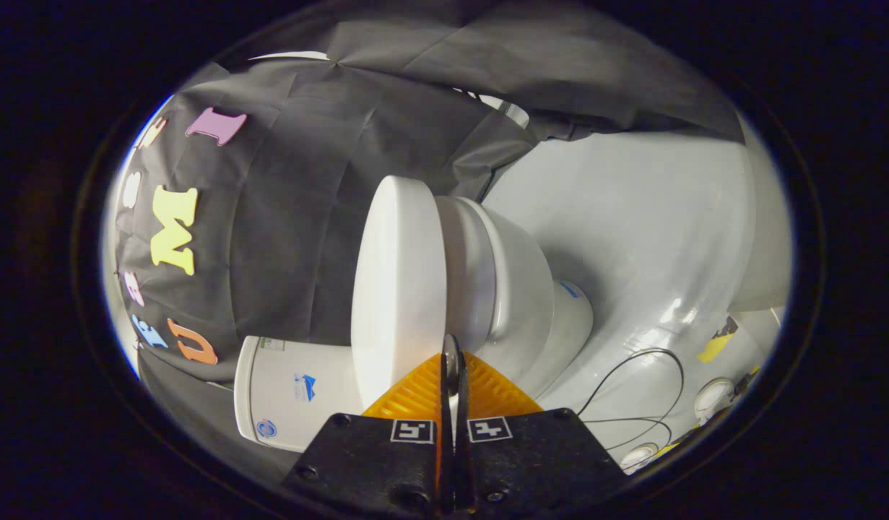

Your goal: Open the toilet lid.

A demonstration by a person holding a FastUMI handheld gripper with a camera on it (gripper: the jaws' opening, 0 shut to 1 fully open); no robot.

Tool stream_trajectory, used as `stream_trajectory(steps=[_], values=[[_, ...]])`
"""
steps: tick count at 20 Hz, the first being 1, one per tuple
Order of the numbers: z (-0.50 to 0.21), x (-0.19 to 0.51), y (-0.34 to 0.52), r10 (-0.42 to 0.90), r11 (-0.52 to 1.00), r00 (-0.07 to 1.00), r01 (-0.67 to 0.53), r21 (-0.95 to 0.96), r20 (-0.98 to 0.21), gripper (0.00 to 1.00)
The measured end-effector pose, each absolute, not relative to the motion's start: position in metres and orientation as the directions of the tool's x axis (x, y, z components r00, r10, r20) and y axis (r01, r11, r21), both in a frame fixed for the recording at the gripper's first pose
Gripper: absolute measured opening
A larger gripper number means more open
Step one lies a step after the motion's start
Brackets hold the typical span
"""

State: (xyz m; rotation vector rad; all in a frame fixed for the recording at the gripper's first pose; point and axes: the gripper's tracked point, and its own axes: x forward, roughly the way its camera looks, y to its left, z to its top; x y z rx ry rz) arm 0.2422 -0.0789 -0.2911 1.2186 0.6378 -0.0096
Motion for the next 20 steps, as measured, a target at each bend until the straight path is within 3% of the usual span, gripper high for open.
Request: stream_trajectory(steps=[20], values=[[-0.216, 0.237, -0.066, 0.313, 0.48, 0.869, 0.202, 0.853, -0.382, 0.04]])
